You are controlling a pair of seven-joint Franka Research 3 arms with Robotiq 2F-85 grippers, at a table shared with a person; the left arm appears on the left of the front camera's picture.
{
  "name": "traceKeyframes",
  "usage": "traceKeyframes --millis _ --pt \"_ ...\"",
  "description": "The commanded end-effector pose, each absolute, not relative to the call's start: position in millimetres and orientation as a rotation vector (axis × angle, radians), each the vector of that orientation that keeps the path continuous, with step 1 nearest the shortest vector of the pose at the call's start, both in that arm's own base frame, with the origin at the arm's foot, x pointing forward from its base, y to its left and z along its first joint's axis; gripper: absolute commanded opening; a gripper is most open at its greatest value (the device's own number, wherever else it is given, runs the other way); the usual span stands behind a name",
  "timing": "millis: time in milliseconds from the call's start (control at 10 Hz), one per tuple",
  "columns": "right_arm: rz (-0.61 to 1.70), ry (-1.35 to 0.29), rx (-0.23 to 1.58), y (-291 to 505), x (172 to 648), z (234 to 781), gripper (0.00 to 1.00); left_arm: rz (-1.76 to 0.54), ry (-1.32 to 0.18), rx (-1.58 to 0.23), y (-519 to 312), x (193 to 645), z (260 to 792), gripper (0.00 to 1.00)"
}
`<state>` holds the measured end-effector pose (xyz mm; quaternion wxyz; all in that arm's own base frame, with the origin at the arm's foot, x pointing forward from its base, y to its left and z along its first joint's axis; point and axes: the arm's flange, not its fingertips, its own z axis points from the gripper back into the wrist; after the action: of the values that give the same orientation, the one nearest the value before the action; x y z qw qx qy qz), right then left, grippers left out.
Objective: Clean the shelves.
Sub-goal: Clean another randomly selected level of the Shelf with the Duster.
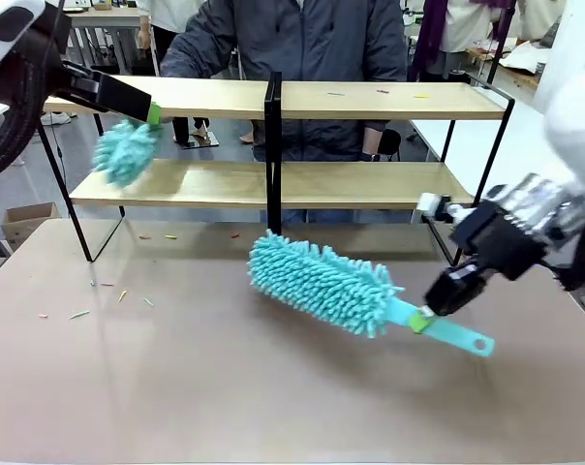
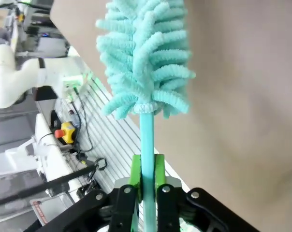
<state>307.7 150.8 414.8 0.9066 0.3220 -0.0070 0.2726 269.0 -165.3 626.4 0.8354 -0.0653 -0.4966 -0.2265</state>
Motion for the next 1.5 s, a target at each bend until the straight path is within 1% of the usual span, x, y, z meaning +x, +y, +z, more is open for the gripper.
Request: traceKeyframes --millis 0,200,300,400,500,700,900,1100,1200,1400 --pt "0.507 -0.041 0.607 211 304 390 0.12 -0.480 -1.060 -0.140 -163 267 623 1.00" --pt "0.485 -0.127 0.545 262 311 383 0.12 -0.480 -1.060 -0.140 -163 267 623 1.00" --pt "0.557 -0.164 0.497 265 308 391 0.12 -0.480 -1.060 -0.140 -163 267 623 1.00" --pt "0.529 -0.075 0.573 241 295 389 0.12 -0.480 -1.060 -0.140 -163 267 623 1.00" --pt "0.507 -0.069 0.591 248 301 392 0.12 -0.480 -1.060 -0.140 -163 267 623 1.00" --pt "0.476 -0.159 0.579 288 332 393 0.12 -0.480 -1.060 -0.140 -163 267 623 1.00" --pt "0.391 -0.197 0.591 311 356 398 0.12 -0.480 -1.060 -0.140 -163 267 623 1.00" --pt "0.319 -0.201 0.591 324 382 395 0.12 -0.480 -1.060 -0.140 -163 267 623 1.00" --pt "0.341 -0.260 0.585 332 388 396 0.12 -0.480 -1.060 -0.140 -163 267 623 1.00" --pt "0.280 -0.276 0.561 347 401 386 0.12 -0.480 -1.060 -0.140 -163 267 623 1.00"
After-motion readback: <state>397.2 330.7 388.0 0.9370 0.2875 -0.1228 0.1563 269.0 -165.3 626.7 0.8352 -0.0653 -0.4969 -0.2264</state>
